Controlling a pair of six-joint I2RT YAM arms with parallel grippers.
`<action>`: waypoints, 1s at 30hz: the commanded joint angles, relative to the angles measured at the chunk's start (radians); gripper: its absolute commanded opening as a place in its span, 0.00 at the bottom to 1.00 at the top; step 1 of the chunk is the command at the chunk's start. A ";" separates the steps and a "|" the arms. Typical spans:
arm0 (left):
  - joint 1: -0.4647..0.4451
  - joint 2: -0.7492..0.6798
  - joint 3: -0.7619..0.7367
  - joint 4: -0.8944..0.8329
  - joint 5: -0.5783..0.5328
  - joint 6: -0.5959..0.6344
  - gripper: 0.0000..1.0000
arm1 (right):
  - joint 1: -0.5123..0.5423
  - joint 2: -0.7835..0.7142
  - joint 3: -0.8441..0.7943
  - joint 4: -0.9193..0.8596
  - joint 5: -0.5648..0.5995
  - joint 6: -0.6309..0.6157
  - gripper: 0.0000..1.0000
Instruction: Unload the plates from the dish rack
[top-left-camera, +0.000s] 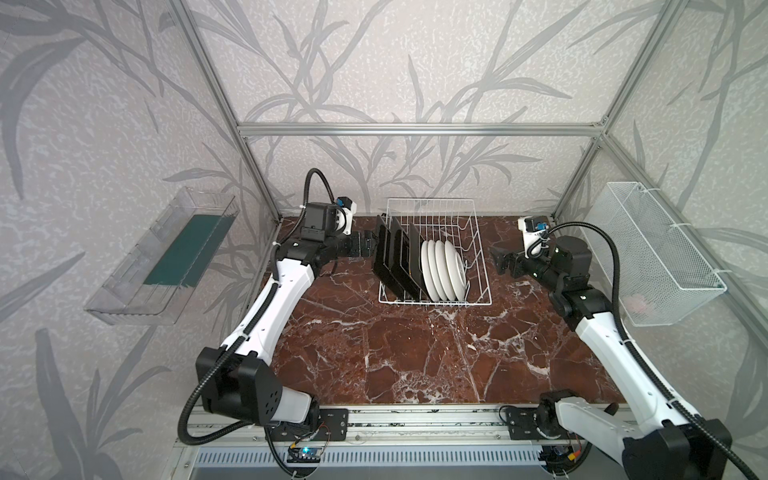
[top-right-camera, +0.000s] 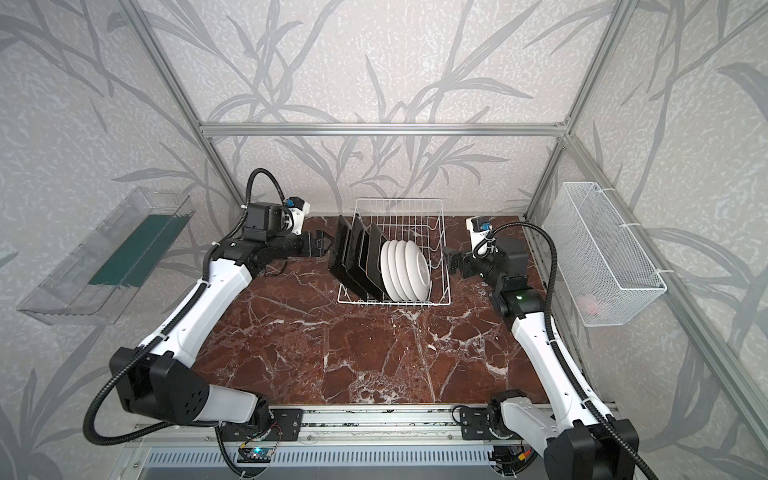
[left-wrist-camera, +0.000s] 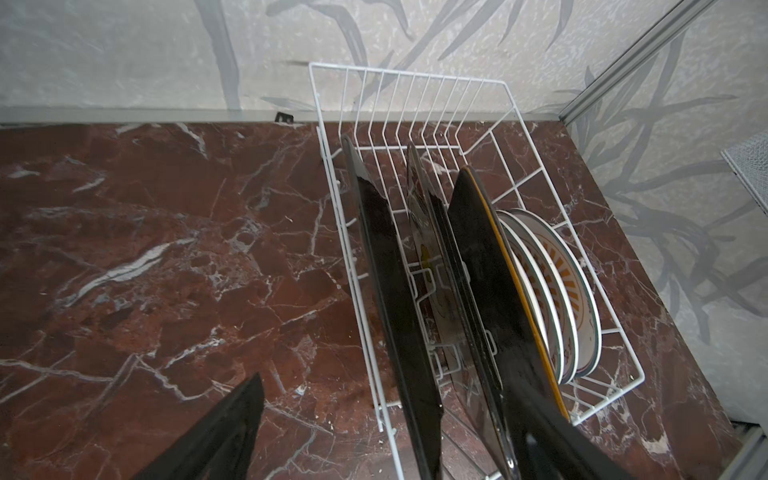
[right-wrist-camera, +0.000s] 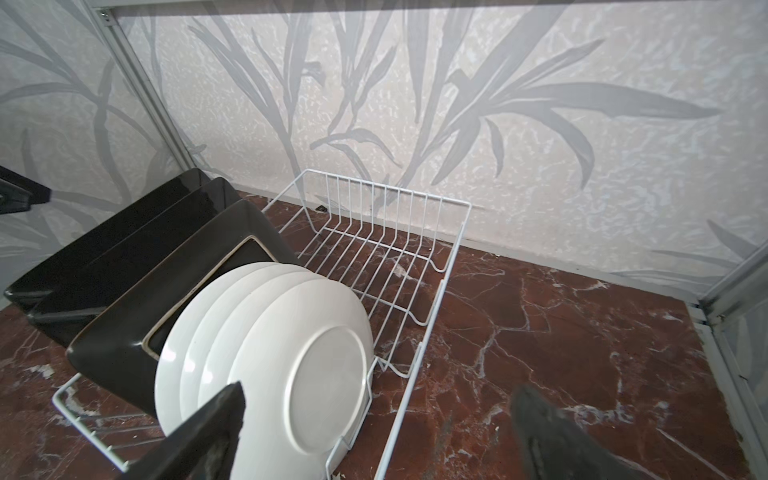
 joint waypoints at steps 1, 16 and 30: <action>-0.020 0.045 0.046 -0.121 -0.015 -0.024 0.86 | 0.006 0.016 0.016 -0.050 -0.065 0.001 0.99; -0.039 0.210 0.156 -0.185 -0.003 0.006 0.69 | 0.015 0.003 -0.008 -0.042 -0.059 0.009 0.99; -0.039 0.325 0.257 -0.218 0.048 0.006 0.58 | 0.020 -0.017 0.012 -0.073 0.004 -0.059 0.99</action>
